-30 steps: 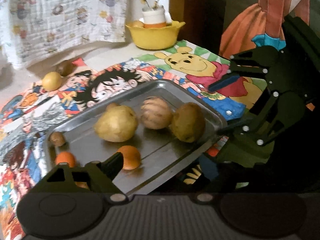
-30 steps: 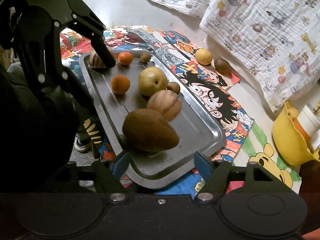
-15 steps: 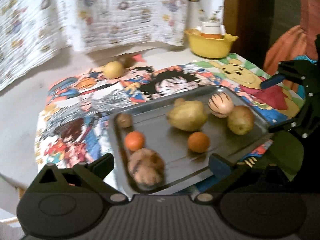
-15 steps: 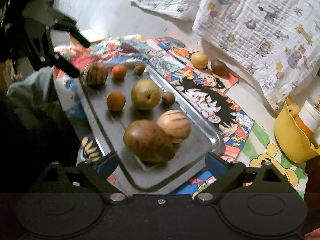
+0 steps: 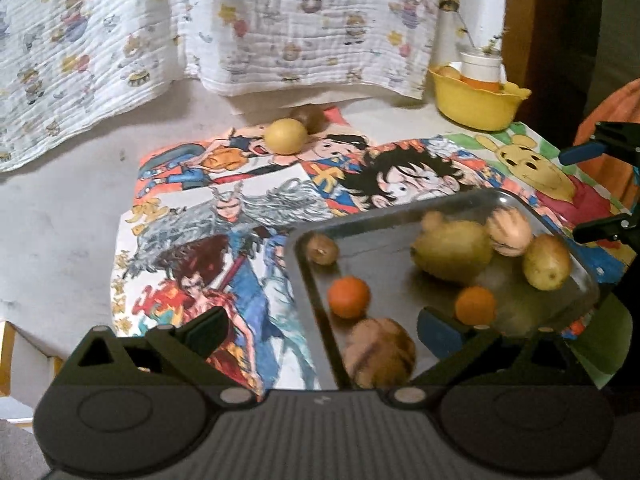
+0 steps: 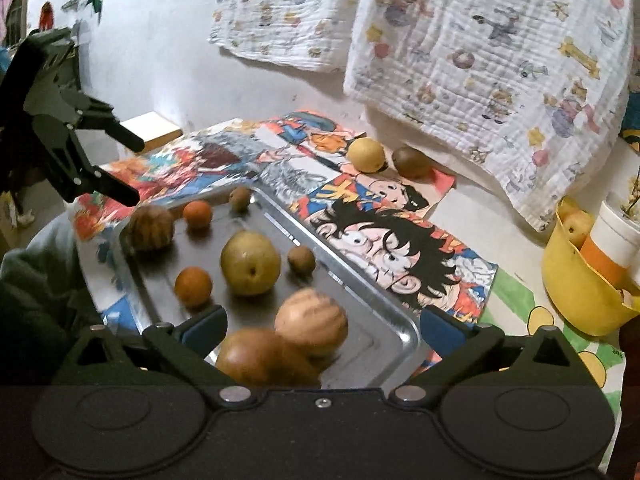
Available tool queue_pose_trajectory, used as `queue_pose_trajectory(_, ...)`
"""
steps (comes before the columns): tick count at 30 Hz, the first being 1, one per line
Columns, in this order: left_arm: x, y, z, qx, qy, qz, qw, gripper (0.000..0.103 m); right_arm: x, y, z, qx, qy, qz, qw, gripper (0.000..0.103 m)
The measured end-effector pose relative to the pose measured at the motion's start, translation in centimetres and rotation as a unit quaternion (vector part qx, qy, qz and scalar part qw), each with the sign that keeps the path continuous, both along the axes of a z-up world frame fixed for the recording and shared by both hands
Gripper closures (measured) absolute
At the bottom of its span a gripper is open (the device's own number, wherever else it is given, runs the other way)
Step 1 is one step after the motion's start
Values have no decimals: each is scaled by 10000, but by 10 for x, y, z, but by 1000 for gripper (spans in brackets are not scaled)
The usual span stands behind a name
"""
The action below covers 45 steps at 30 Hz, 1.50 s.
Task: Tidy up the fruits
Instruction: 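Withdraw both tools from the tray toward the lemon and brown fruit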
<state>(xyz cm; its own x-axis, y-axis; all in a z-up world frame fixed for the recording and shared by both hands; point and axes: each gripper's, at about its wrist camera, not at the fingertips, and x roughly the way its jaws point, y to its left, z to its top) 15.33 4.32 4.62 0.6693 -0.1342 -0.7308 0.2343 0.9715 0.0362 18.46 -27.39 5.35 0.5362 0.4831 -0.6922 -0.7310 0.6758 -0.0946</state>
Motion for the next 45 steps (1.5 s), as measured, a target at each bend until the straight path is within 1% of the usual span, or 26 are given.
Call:
queue_pose_trajectory(5, 21, 11, 2, -42, 17, 133, 9999, 0, 20, 8, 2, 109, 57, -165, 9998, 1)
queue_pose_trajectory(10, 46, 16, 5, 6, -10, 190, 9998, 0, 45, 14, 10, 389, 134, -379, 9984, 1)
queue_pose_trajectory(13, 64, 19, 5, -70, 11, 244, 9997, 0, 60, 20, 11, 439, 100, -470, 9979, 1)
queue_pose_trajectory(17, 87, 21, 6, -152, 19, 282, 9995, 0, 82, 28, 8, 366, 19, -540, 9979, 1)
queue_pose_trajectory(22, 116, 19, 5, -216, 5, 291, 9993, 0, 114, 39, 3, 236, -34, -765, 9968, 1)
queue_pose_trajectory(26, 143, 16, 3, -250, 21, 313, 9992, 0, 147, 48, 3, 190, 91, -1068, 9941, 1)
queue_pose_trajectory(29, 160, 12, -3, -141, -107, 226, 9996, 0, 176, 54, 6, 169, 165, -1268, 9916, 1)
queue_pose_trajectory(30, 165, 11, -5, -76, -155, 190, 9997, 0, 184, 58, 7, 103, 145, -1267, 9918, 1)
queue_pose_trajectory(33, 180, 9, -14, 99, -278, 140, 9995, 0, 207, 71, 7, -233, -80, -1001, 9947, 1)
queue_pose_trajectory(34, 186, 9, -17, 110, -289, 134, 9994, 0, 216, 76, 5, -379, -132, -887, 9952, 1)
queue_pose_trajectory(36, 198, 9, -20, 62, -265, 145, 9995, 0, 231, 84, 0, -520, -185, -756, 9956, 1)
queue_pose_trajectory(39, 213, 9, -24, -6, -283, 121, 9995, 0, 254, 93, -10, -504, -171, -774, 9956, 1)
queue_pose_trajectory(42, 227, 7, -32, 79, -348, 54, 9993, 0, 279, 101, -21, -377, -27, -935, 9949, 1)
queue_pose_trajectory(45, 239, 6, -39, 188, -413, -6, 9990, 0, 302, 111, -34, -370, 68, -1042, 9938, 3)
